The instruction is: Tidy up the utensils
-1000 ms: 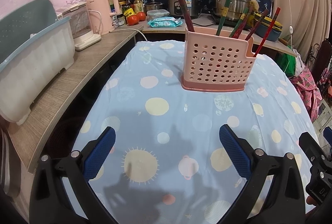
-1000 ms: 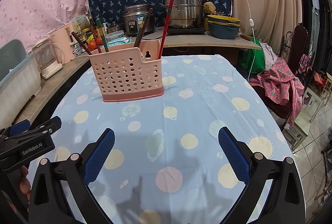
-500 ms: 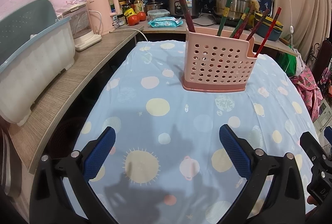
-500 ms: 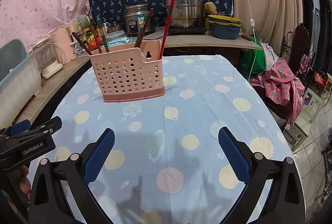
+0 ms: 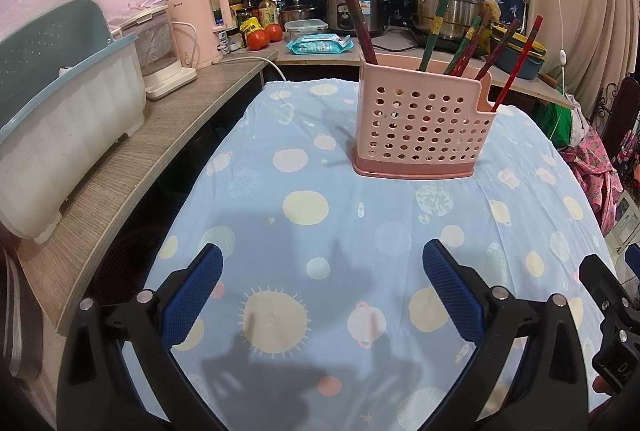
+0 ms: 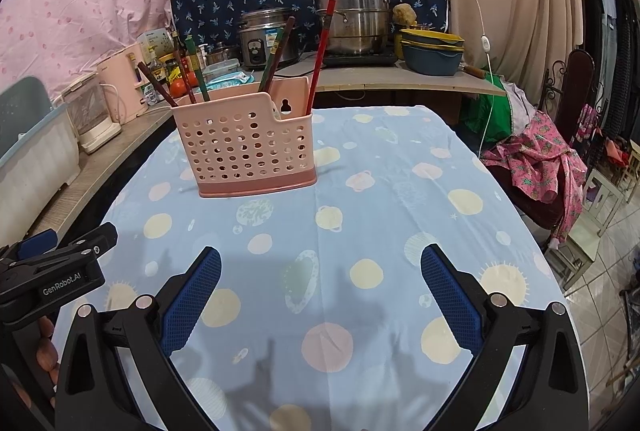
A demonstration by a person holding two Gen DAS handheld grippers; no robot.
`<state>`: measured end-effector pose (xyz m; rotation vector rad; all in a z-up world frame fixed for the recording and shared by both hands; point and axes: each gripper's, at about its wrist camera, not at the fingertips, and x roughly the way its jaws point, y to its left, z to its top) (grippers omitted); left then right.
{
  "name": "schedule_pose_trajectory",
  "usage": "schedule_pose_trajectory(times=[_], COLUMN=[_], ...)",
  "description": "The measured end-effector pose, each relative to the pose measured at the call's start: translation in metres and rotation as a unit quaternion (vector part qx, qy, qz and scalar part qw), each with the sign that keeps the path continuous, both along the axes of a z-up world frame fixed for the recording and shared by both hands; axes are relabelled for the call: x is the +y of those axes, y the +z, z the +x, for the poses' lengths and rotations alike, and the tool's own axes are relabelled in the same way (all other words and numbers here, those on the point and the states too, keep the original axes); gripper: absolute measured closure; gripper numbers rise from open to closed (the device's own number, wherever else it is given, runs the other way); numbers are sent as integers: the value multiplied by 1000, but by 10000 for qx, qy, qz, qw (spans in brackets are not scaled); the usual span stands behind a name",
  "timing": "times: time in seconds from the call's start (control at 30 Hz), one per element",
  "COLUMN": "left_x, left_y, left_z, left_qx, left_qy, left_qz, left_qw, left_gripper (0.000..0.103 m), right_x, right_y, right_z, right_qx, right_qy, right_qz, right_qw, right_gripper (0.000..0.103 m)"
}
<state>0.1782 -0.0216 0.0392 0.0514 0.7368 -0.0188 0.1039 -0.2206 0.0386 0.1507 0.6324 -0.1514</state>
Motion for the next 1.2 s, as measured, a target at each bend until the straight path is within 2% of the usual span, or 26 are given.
schedule_pose_trajectory(times=[0.43, 1.2], left_x=[6, 4], left_y=[8, 6], left_z=[20, 24], left_qx=[90, 107], left_qy=[117, 74], left_qz=[33, 24], left_qw=[9999, 9999], left_gripper=[7, 7], right_x=[-13, -17], right_y=[6, 4], right_z=[13, 25], right_qx=[68, 88], right_qy=[-119, -173], right_qz=[-107, -116], right_qw=[9998, 9997], right_gripper=[7, 7])
